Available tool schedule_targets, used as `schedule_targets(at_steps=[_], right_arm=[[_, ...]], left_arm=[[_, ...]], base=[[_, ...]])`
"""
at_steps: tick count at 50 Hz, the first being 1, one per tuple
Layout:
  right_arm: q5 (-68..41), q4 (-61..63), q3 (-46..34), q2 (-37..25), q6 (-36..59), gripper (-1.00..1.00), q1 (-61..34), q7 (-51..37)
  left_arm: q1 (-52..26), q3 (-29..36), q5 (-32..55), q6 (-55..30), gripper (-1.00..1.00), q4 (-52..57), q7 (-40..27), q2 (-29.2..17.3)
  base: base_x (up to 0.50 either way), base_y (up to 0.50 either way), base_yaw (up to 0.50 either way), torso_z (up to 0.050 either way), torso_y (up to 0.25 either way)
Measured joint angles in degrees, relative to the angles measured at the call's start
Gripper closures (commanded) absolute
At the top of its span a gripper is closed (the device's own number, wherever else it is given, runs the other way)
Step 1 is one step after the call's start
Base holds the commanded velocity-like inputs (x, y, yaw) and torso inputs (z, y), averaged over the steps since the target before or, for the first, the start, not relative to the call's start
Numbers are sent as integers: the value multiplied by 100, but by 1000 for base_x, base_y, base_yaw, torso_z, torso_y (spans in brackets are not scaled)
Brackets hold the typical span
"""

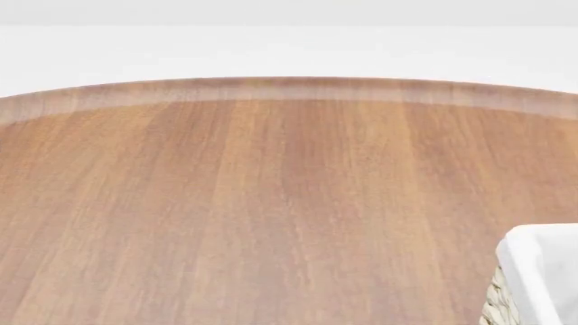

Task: Pick the milk and place it in the basket.

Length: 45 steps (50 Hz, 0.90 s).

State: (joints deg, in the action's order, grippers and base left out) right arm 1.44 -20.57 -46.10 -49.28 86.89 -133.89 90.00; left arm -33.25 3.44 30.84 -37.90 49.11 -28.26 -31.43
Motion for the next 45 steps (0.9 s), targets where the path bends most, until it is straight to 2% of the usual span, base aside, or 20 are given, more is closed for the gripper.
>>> schedule_targets(at_steps=[31,45], right_arm=[[-469,51,-1278,-877,311,100,35,-7],[-504,-61,-1605,-967,311,100,52,-14]], left_arm=[[50,1,13,72,-100,-25,-37,-39],[82,23,4,114,-100,-33,-53,-48]], base=[[0,0,0,0,1],[0,0,0,1,1]])
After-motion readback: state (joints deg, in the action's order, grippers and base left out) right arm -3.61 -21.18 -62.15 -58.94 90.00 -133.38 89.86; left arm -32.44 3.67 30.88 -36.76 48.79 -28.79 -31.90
